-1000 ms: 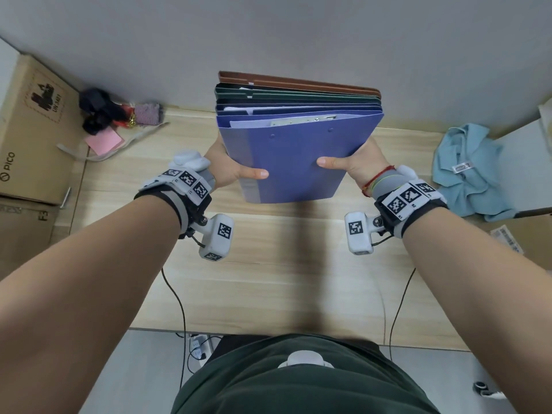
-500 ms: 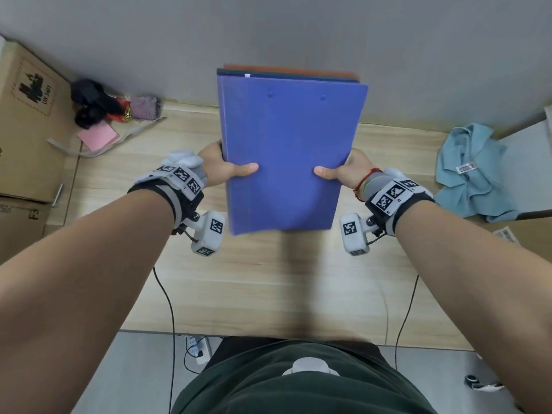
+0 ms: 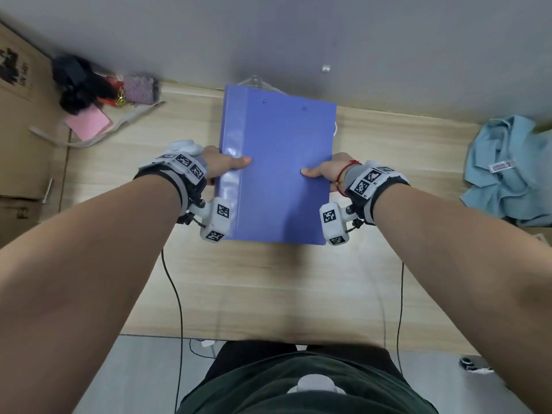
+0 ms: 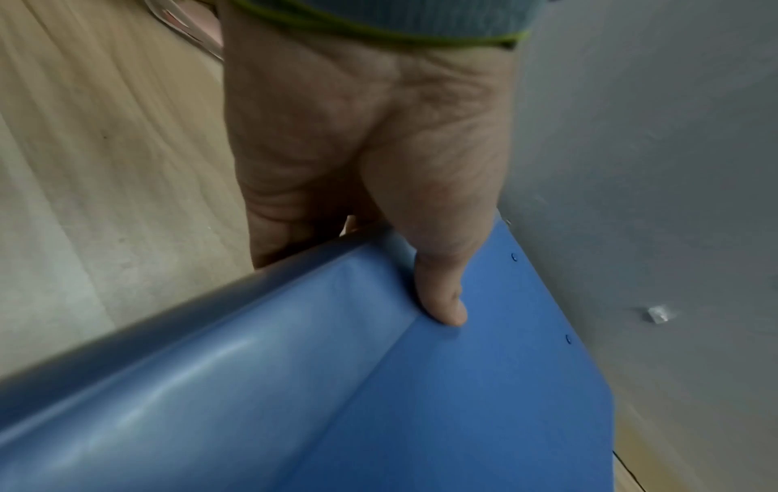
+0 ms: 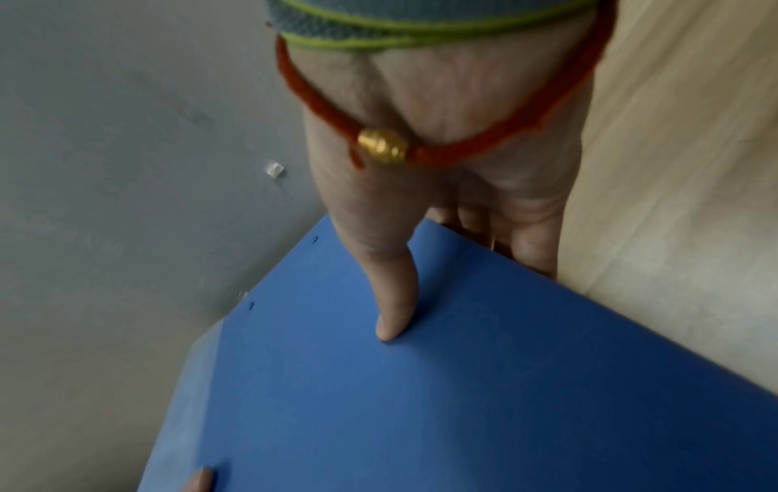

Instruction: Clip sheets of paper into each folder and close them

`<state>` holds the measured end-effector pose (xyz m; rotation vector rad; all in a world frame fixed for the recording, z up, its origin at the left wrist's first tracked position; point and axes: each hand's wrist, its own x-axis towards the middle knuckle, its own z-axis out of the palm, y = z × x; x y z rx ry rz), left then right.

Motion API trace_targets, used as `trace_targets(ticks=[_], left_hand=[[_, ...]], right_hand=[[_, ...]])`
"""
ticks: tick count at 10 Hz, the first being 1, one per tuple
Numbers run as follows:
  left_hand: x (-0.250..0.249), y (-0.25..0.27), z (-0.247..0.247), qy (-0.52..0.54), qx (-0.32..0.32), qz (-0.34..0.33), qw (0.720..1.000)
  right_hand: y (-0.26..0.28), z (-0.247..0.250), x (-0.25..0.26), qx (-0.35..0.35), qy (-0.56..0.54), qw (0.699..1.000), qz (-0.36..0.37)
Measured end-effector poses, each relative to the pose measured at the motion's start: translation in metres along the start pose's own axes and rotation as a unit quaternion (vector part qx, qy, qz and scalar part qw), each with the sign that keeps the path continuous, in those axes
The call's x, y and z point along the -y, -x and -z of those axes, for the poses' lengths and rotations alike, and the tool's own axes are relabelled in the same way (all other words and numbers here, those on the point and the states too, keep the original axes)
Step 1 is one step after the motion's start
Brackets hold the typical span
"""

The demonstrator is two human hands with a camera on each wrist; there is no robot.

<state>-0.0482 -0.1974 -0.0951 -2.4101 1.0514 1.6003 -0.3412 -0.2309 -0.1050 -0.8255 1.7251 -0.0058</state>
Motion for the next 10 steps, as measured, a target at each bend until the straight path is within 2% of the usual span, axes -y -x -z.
trace_targets(ticks=[1, 2, 6, 8, 9, 10], left_hand=[[-0.002, -0.017, 0.002, -0.030, -0.014, 0.011, 0.999], [-0.011, -0.013, 0.001, -0.027, -0.026, 0.010, 0.999], [-0.036, 0.008, -0.002, -0.183, -0.096, -0.007, 0.978], [-0.047, 0.031, -0.003, -0.137, -0.173, -0.040, 0.974], [-0.055, 0.052, -0.002, -0.023, -0.231, -0.124, 0.965], [-0.063, 0.074, -0.006, 0.090, -0.240, -0.215, 0.942]], right_hand=[[0.006, -0.006, 0.012, -0.017, 0.007, 1.000, -0.008], [0.014, -0.010, 0.020, -0.047, 0.027, 0.999, -0.010], [0.015, -0.008, 0.034, -0.094, 0.108, 0.990, -0.003], [0.019, -0.001, 0.026, -0.108, 0.079, 0.991, 0.001], [0.044, 0.009, 0.027, -0.113, 0.057, 0.991, 0.043], [0.064, 0.023, 0.021, -0.125, 0.000, 0.985, 0.115]])
